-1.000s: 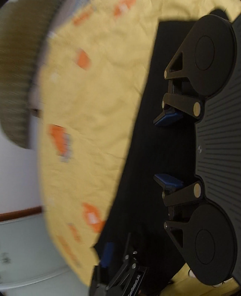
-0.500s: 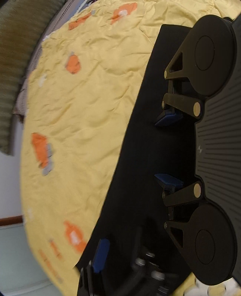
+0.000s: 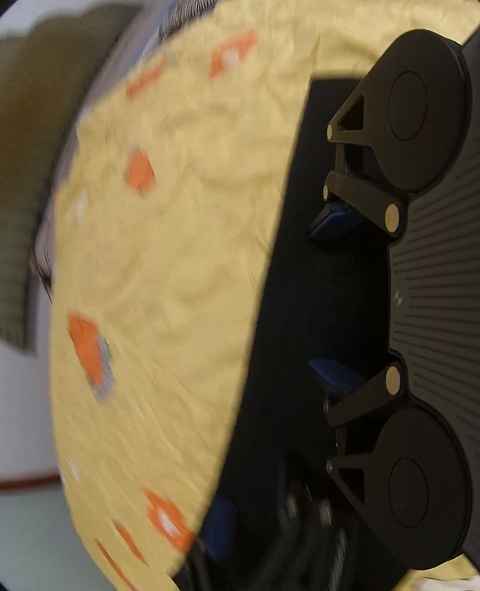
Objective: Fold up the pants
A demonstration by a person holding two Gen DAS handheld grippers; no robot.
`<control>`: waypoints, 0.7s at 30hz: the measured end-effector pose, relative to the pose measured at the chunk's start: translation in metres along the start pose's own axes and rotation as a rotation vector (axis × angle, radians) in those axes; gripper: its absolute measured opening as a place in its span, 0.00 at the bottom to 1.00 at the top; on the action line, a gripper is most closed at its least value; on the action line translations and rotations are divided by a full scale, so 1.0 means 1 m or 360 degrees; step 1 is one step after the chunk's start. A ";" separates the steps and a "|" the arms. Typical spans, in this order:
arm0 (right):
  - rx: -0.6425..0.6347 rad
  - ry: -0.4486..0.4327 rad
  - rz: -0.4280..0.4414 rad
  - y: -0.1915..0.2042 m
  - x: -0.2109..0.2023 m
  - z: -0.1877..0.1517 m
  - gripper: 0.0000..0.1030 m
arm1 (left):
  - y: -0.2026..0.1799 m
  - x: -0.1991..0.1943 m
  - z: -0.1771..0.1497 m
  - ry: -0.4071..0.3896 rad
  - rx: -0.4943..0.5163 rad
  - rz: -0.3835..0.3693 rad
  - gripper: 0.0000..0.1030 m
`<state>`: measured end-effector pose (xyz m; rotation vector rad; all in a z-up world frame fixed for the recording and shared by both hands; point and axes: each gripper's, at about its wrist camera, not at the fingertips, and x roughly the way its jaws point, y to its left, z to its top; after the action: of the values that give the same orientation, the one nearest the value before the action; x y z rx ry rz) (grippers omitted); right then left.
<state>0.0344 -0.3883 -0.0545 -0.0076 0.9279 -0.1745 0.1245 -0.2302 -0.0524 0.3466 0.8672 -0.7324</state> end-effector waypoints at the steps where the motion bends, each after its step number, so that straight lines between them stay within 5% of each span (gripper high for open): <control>1: -0.0033 -0.0063 -0.0029 0.006 -0.011 0.001 0.69 | 0.011 -0.014 -0.004 -0.0033 -0.0034 0.0003 0.81; 6: -0.0463 -0.0227 0.0033 0.082 -0.054 -0.012 0.68 | 0.088 -0.067 -0.038 -0.0124 -0.0291 0.0207 0.93; 8: -0.0534 -0.0240 0.0118 0.118 -0.050 -0.012 0.68 | 0.122 -0.068 -0.044 -0.0042 -0.0393 0.0277 0.92; 12: -0.0536 -0.0151 0.0405 0.167 -0.020 -0.001 0.68 | 0.164 -0.041 -0.047 0.0139 -0.0456 0.0236 0.89; 17: -0.0303 -0.0132 0.0375 0.168 0.020 0.031 0.69 | 0.165 -0.014 -0.034 0.0104 -0.0350 0.0369 1.00; 21: -0.0149 -0.0145 0.0402 0.155 0.006 0.035 0.69 | 0.160 -0.027 -0.032 0.0051 -0.0334 0.0377 0.90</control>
<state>0.0884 -0.2387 -0.0507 0.0151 0.8371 0.1025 0.2083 -0.0872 -0.0524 0.2687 0.9069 -0.4136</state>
